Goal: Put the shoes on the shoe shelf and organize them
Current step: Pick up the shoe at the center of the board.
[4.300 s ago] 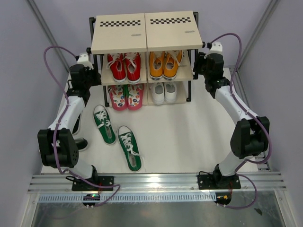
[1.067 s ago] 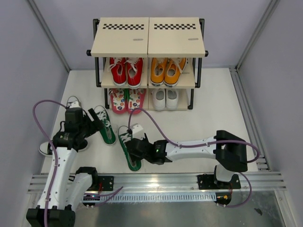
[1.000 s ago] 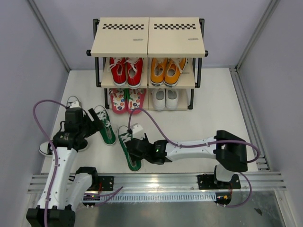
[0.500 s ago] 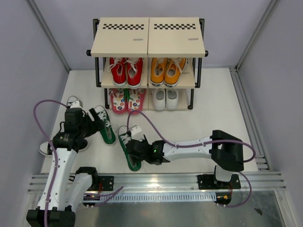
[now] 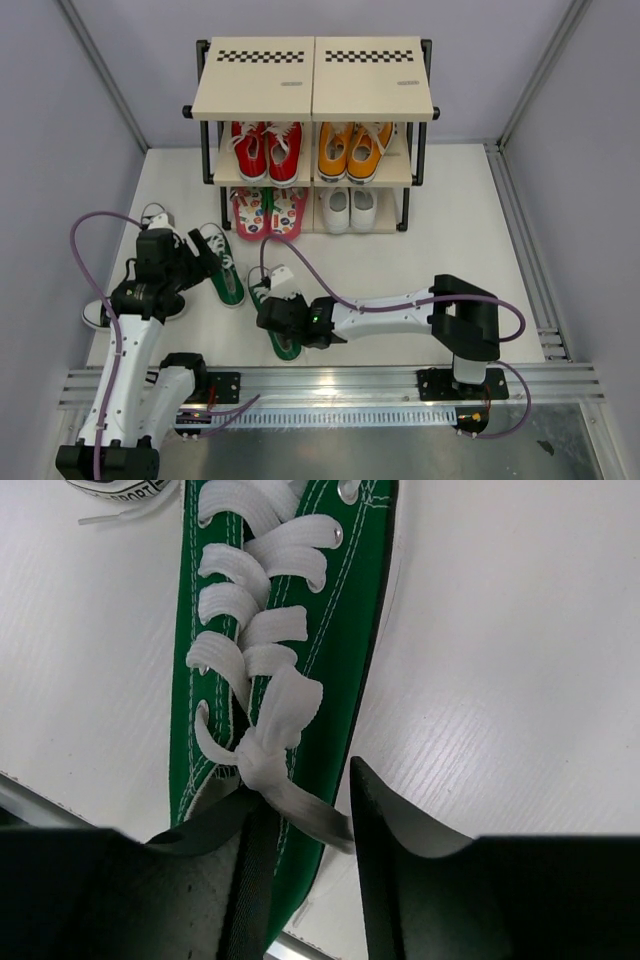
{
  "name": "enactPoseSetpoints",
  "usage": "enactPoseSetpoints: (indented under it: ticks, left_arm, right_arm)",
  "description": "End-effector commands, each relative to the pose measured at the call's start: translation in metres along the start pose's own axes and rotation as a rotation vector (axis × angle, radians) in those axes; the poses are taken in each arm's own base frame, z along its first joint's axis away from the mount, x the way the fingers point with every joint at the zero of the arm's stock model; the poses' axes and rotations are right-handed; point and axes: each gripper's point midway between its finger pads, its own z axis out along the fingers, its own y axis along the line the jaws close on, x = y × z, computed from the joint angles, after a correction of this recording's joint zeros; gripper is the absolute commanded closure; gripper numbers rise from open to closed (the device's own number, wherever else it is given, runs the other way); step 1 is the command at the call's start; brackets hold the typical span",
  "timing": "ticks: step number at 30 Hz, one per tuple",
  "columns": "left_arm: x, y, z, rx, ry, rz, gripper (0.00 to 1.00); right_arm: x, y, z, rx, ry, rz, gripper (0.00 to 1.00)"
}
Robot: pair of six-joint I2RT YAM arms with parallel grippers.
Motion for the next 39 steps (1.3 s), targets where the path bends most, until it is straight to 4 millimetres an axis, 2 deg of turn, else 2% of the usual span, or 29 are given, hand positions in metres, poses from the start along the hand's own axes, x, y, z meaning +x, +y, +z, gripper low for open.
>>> enactPoseSetpoints:
  ticks: [1, 5, 8, 16, 20, 24, 27, 28, 29, 31, 35, 38, 39]
  left_arm:
    - [-0.005, -0.008, -0.001, 0.047, -0.026, 0.014, 0.21]
    - [-0.005, -0.009, -0.002, 0.054, -0.029, 0.017, 0.21]
    - [-0.005, -0.009, -0.003, 0.056, -0.032, 0.017, 0.21]
    - [-0.005, -0.01, -0.004, 0.059, -0.037, 0.016, 0.21]
    - [-0.006, -0.01, -0.005, 0.064, -0.041, 0.018, 0.21]
    - [-0.006, -0.011, -0.006, 0.071, -0.048, 0.018, 0.21]
    - [-0.006, -0.011, -0.006, 0.07, -0.048, 0.018, 0.21]
    - [-0.006, -0.011, -0.007, 0.071, -0.051, 0.019, 0.21]
    - [-0.007, -0.011, -0.007, 0.069, -0.054, 0.018, 0.21]
    - [-0.007, -0.01, -0.007, 0.068, -0.058, 0.018, 0.21]
    - [-0.008, -0.011, -0.009, 0.07, -0.065, 0.017, 0.21]
    - [-0.008, -0.011, -0.009, 0.073, -0.064, 0.016, 0.21]
    - [-0.008, -0.011, -0.009, 0.074, -0.063, 0.016, 0.21]
  right_arm:
    - [-0.019, -0.002, -0.001, 0.05, -0.073, 0.016, 0.64]
    - [-0.011, 0.002, 0.007, 0.038, -0.055, 0.02, 0.73]
    - [-0.007, 0.002, 0.011, 0.039, -0.048, 0.015, 0.75]
    - [-0.004, 0.003, 0.023, 0.041, -0.04, 0.016, 0.75]
    - [-0.007, -0.002, 0.028, 0.058, -0.045, 0.021, 0.68]
    - [-0.013, -0.007, 0.031, 0.07, -0.058, 0.02, 0.67]
    - [-0.016, -0.008, 0.031, 0.07, -0.064, 0.018, 0.87]
    - [-0.016, -0.008, 0.029, 0.071, -0.065, 0.014, 0.95]
    - [-0.02, -0.009, 0.025, 0.07, -0.074, 0.017, 0.97]
    - [-0.024, -0.013, 0.018, 0.07, -0.082, 0.016, 0.97]
    - [-0.037, -0.024, -0.015, 0.019, -0.142, 0.056, 0.97]
    - [-0.035, -0.032, -0.031, -0.015, -0.153, 0.082, 0.97]
    - [-0.044, -0.033, -0.046, -0.048, -0.178, 0.111, 0.97]
